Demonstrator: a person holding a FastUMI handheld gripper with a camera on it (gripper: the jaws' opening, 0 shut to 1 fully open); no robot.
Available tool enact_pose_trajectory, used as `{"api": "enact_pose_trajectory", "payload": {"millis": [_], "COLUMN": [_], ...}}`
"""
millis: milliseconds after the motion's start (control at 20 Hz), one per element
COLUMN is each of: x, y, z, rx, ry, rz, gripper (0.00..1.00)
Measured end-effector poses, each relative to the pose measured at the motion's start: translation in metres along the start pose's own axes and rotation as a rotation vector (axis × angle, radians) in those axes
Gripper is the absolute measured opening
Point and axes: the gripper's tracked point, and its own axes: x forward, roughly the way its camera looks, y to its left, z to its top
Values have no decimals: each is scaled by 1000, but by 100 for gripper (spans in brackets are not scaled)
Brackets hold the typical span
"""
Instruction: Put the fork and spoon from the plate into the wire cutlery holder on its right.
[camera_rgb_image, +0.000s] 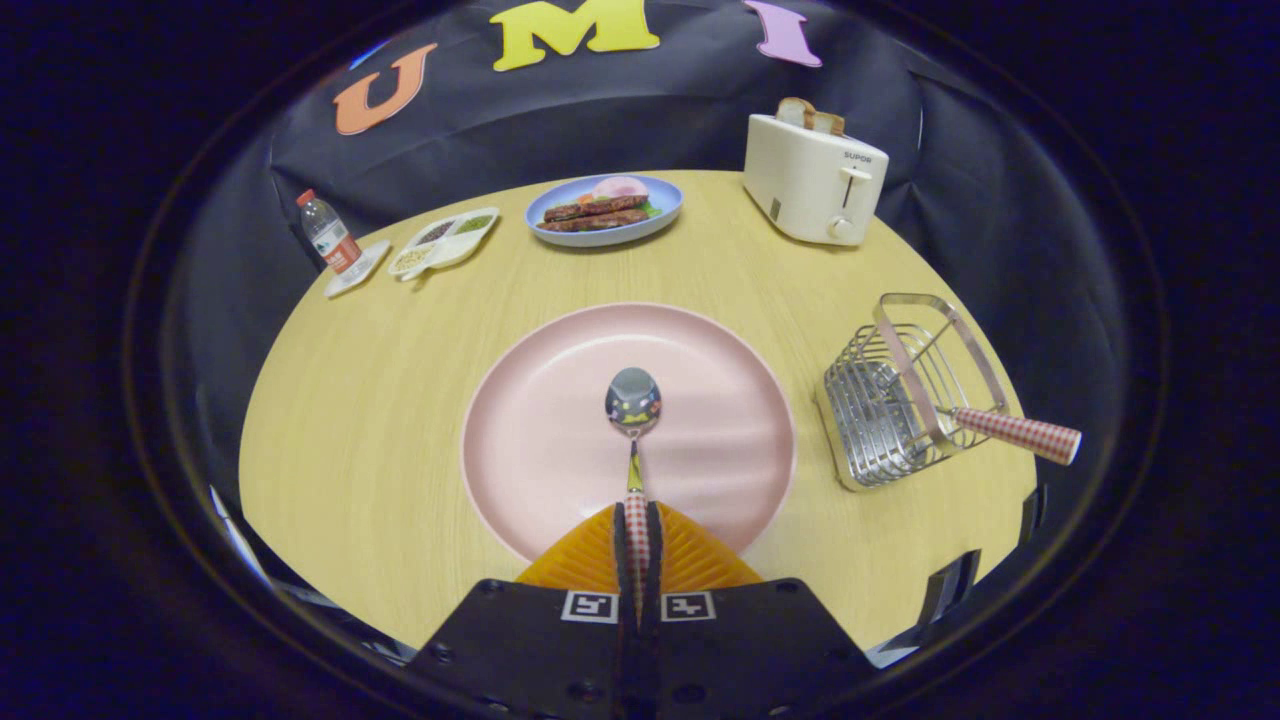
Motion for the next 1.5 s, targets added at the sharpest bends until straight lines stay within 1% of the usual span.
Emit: {"api": "enact_pose_trajectory", "payload": {"millis": [150,300,400,500,650,750,800,950,1100,1250,1400,1500], "x": [-22,-50,-75,-100,-133,-146,-151,-151,-141,-127,-107,-93], "y": [-2,-13,-22,-41,-85,-111,-119,-146,-154,-160,-158,-157], "z": [14,36,55,75,103,109,105,90,74,67,58,61], "rx": [17,-5,-15,-28,-46,-47,-59,-83,-39,-25,45,66], "ry": [0,2,1,7,25,56,96,202,329,437,561,598], "rz": [39,40,56,53,15,0,4,-14,-10,-14,-18,-24], "gripper": [1,1,1,1,1,1,1,1,1,1,1,1]}}
